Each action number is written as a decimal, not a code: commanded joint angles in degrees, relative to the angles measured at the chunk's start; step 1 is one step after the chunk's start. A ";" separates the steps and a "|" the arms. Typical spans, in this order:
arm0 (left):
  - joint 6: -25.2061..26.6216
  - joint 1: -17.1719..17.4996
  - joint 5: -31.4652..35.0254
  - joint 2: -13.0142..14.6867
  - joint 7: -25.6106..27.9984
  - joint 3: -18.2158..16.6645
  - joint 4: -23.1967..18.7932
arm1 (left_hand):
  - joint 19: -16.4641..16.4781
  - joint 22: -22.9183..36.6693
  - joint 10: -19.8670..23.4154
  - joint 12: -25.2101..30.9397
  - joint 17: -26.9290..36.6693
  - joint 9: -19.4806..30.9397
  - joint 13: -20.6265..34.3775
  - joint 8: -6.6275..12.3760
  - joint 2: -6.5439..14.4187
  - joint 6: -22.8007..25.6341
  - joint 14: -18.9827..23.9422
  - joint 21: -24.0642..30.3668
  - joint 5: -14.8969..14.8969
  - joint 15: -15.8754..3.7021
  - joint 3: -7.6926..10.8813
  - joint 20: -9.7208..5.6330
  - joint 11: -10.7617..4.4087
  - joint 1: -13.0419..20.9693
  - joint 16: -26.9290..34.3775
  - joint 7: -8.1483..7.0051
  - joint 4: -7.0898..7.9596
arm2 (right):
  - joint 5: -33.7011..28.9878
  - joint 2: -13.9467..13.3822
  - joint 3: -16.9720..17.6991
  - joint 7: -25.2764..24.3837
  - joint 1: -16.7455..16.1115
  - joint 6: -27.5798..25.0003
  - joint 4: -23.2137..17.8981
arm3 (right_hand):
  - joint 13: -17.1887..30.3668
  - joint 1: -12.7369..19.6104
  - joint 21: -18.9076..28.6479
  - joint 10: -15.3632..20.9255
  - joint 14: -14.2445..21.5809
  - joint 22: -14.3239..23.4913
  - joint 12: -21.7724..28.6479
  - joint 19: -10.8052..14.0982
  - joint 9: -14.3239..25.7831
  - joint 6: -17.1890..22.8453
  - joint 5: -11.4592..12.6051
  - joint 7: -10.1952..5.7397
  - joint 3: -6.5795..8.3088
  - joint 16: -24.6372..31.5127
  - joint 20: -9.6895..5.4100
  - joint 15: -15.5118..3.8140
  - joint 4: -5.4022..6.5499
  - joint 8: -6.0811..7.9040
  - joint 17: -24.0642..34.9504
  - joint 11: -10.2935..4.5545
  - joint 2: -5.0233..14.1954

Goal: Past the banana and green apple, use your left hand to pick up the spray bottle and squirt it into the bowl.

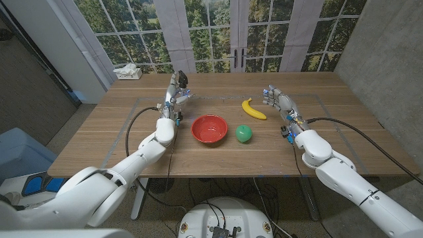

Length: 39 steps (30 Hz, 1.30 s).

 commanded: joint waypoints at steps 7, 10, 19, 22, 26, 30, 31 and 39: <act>-5.12 -4.82 1.34 -2.62 5.07 5.22 12.88 | -0.29 -0.05 -0.05 0.62 0.10 0.18 -0.14 -0.07 12.29 0.15 4.49 0.42 -0.15 -10.61 0.29 -8.73 -0.15 11.82 -0.45 0.18 -0.02 | 0.20 -0.15 -1.20 0.25 1.90 -2.56 -0.23 | -0.04 0.24 -0.14 -0.36 0.17 0.30 0.11 0.47 0.14 -0.20 -0.20 -0.12 0.07 0.02 -0.06 0.42 -0.22 0.00 0.07 0.07 0.43; -6.13 -5.39 0.83 -3.16 5.16 5.85 14.78 | -0.30 -0.05 -0.06 0.63 0.12 0.18 -0.17 -0.08 12.34 0.14 4.55 0.46 -0.15 -10.60 0.29 -8.72 -0.15 11.79 -0.47 0.17 0.02 | 0.08 -0.31 -1.26 0.17 1.97 -2.77 -0.38 | -0.04 0.22 -0.18 -0.36 0.18 0.30 0.12 0.48 0.14 -0.22 -0.20 -0.10 0.07 0.02 -0.07 0.32 -0.23 -0.01 0.06 0.03 0.43; -8.04 -7.00 -0.41 -4.89 5.66 8.43 20.54 | -0.47 -0.09 -0.72 0.56 0.07 0.17 -0.23 -0.13 12.45 -0.02 4.74 0.58 -0.15 -10.65 0.33 -8.72 0.30 11.77 -0.77 0.12 0.02 | -0.07 -0.66 -1.24 -0.07 2.06 -3.28 -1.06 | -0.04 0.17 -0.28 -0.28 0.20 0.31 0.15 0.53 0.14 -0.21 -0.20 -0.13 0.07 0.02 -0.06 0.45 -0.23 0.00 0.04 0.08 0.43; -8.13 -6.89 -0.93 -4.93 5.55 9.05 20.89 | -0.69 -0.13 -1.51 0.13 -0.02 0.16 -0.67 -0.28 12.44 -0.49 4.75 0.61 -0.15 -10.65 0.37 -8.73 0.84 11.76 -1.07 0.07 -0.02 | -0.34 -0.90 -1.29 -0.16 2.09 -3.56 -1.29 | -0.04 0.14 -0.34 -0.27 0.19 0.31 0.16 0.56 0.14 -0.27 -0.20 -0.17 0.07 0.01 -0.07 0.37 -0.24 -0.02 0.03 0.06 0.42; -8.11 -6.35 -1.09 -4.56 6.40 9.60 20.14 | -1.25 -0.25 -2.10 -0.30 -0.08 0.16 -1.19 -0.40 11.98 -1.06 4.90 0.45 -0.15 -10.73 0.29 -8.72 0.96 11.74 -1.32 -0.09 -0.17 | -0.25 -0.97 -1.19 -0.17 1.97 -3.50 -1.43 | -0.04 0.12 -0.41 -0.30 0.20 0.31 0.14 0.55 0.14 -0.33 -0.20 -0.26 0.08 0.01 -0.06 0.37 -0.25 -0.03 0.02 0.12 0.43; -7.64 -5.39 -0.45 -3.97 8.46 9.87 18.32 | -2.35 -0.52 -3.46 -1.68 -0.47 0.13 -2.32 -0.28 11.06 -1.47 3.34 -0.08 -0.23 -10.36 -0.16 -8.23 1.73 10.37 -2.47 -0.38 0.35 | -0.49 -1.01 -1.18 -0.32 1.87 -3.29 -1.43 | -0.04 0.09 -0.48 -0.36 0.24 0.31 0.12 0.57 0.14 -0.36 -0.20 -0.24 0.08 0.03 -0.06 0.43 -0.25 -0.04 0.01 0.08 0.43; -7.54 -5.10 -0.53 -3.80 8.55 9.77 17.74 | -2.66 -0.73 -5.60 -3.42 -0.45 0.12 -3.25 -0.18 10.20 -1.86 1.73 -0.63 -0.33 -10.22 -0.76 -8.13 1.48 8.97 -2.98 -0.70 0.73 | -0.67 -0.94 -1.20 -0.61 1.82 -3.36 -1.49 | -0.04 0.08 -0.49 -0.37 0.23 0.31 0.12 0.58 0.14 -0.35 -0.20 -0.24 0.08 0.02 -0.05 0.41 -0.25 -0.03 0.01 0.08 0.43; -4.25 -2.41 0.79 -1.95 11.19 8.93 11.89 | -9.64 -1.13 -12.21 -16.33 -2.85 0.14 -12.71 0.74 8.21 -2.77 -11.35 -2.36 0.35 -9.62 -2.00 -6.49 1.28 -1.30 -11.24 -1.51 1.16 | -0.79 -0.89 -1.19 -0.60 1.71 -2.99 -1.43 | -0.04 0.03 -0.62 -0.27 0.32 0.32 0.16 0.66 0.14 -0.41 -0.20 -0.22 0.08 0.06 -0.05 0.53 -0.27 -0.04 -0.01 0.09 0.42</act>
